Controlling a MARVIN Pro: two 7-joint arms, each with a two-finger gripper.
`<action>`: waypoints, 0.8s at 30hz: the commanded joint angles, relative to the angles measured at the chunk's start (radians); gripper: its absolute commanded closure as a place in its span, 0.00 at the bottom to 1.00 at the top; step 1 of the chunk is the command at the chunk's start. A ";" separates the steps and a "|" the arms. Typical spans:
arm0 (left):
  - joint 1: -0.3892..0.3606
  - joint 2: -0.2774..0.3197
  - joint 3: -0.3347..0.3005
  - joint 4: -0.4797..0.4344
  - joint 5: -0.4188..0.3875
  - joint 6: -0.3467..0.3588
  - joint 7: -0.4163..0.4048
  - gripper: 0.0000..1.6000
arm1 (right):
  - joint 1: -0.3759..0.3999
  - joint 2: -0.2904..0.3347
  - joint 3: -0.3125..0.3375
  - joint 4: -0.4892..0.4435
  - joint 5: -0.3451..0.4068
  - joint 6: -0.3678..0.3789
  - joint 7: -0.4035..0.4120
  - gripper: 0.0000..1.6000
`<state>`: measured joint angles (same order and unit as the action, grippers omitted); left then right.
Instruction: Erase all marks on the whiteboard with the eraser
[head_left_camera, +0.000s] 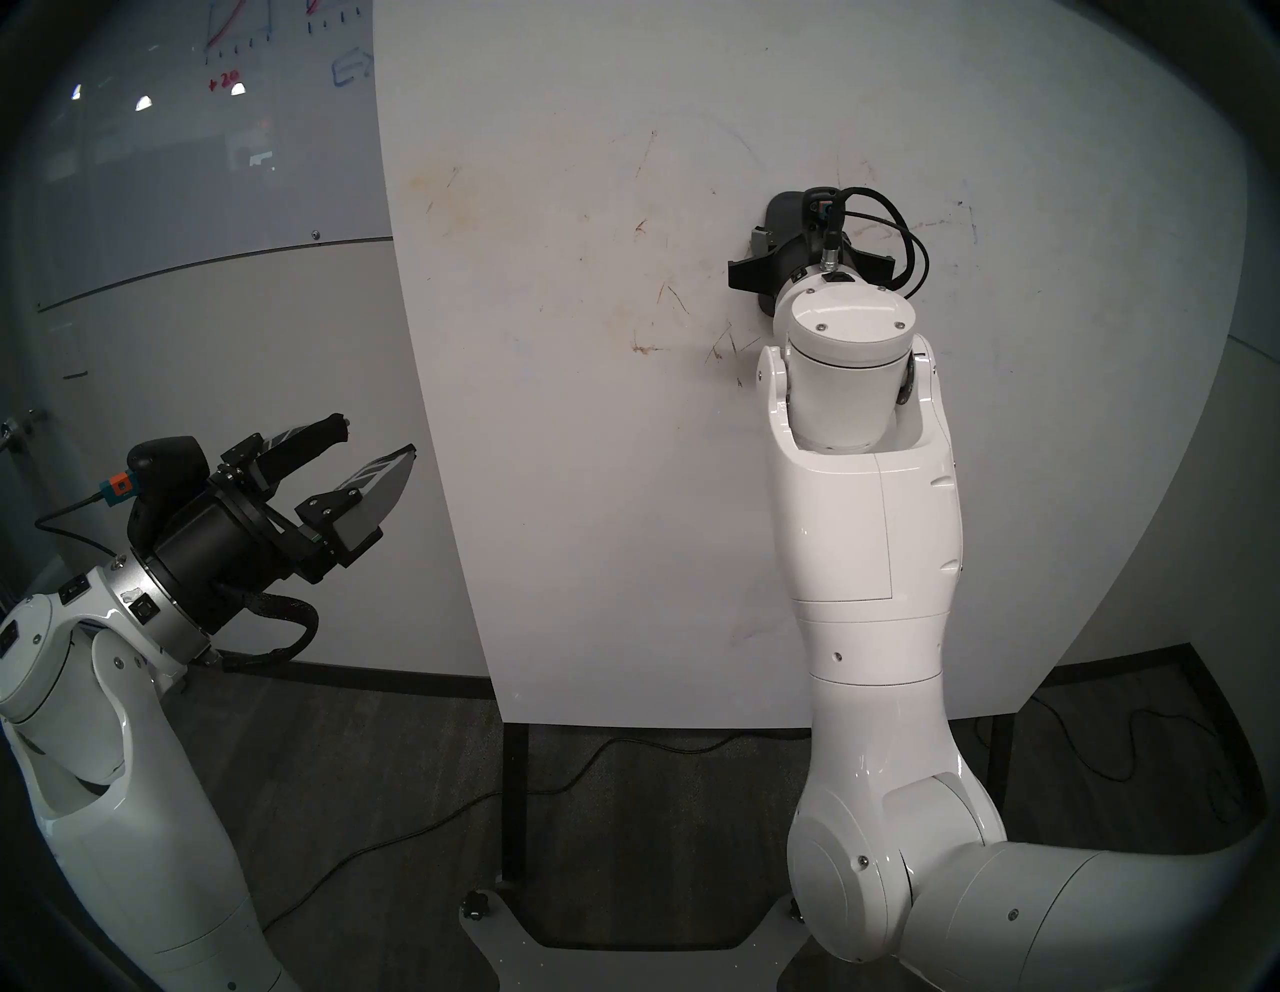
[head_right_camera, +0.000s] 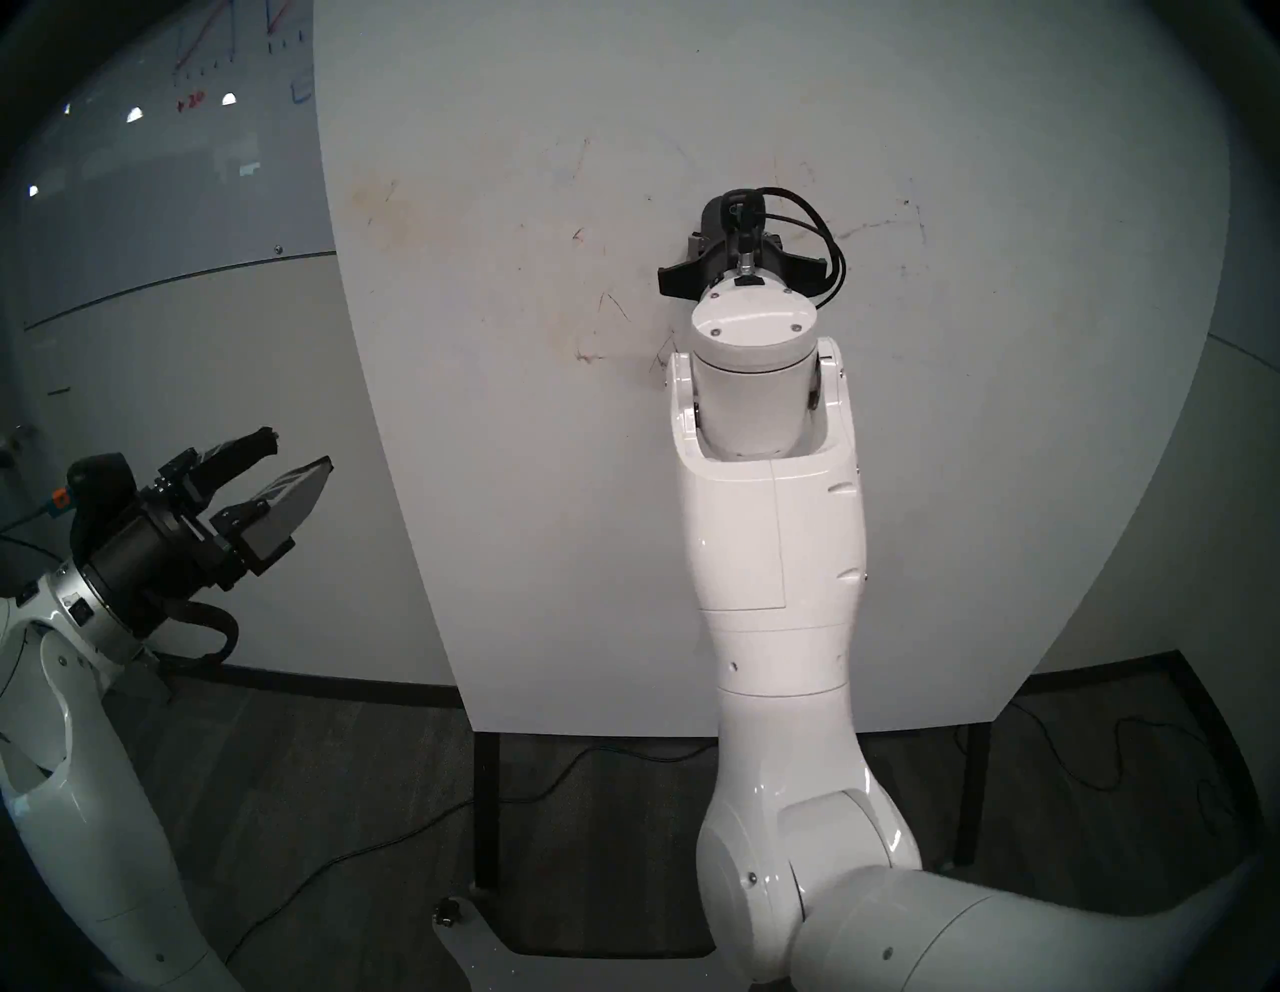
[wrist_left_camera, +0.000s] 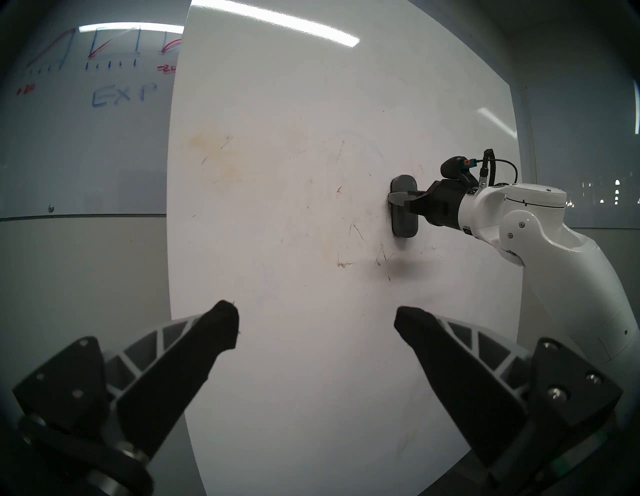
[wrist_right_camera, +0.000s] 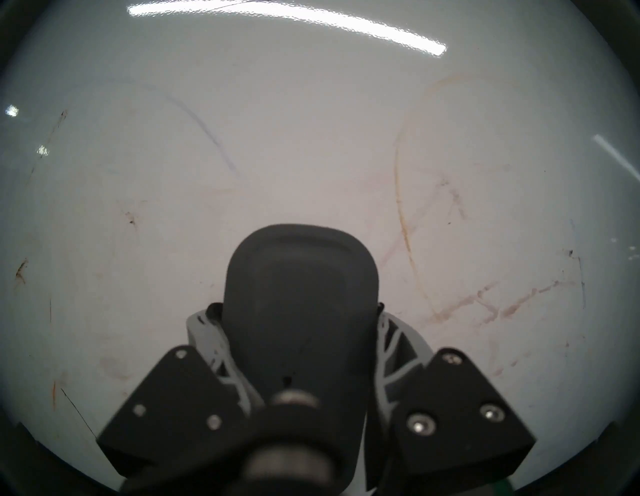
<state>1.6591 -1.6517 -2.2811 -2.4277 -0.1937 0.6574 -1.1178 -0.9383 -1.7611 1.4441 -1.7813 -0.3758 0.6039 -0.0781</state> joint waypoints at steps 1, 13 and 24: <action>-0.002 0.002 0.002 -0.016 -0.004 0.000 0.001 0.00 | 0.007 0.032 0.038 0.052 -0.015 0.004 -0.014 1.00; -0.002 0.002 0.003 -0.016 -0.005 0.000 0.002 0.00 | -0.001 0.023 0.028 0.018 -0.017 0.009 -0.007 0.00; -0.002 0.002 0.003 -0.016 -0.005 0.000 0.002 0.00 | -0.014 0.005 0.026 -0.081 0.009 0.050 0.031 0.00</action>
<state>1.6591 -1.6517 -2.2810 -2.4277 -0.1941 0.6574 -1.1175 -0.9488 -1.7533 1.4462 -1.8097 -0.3862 0.6243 -0.0648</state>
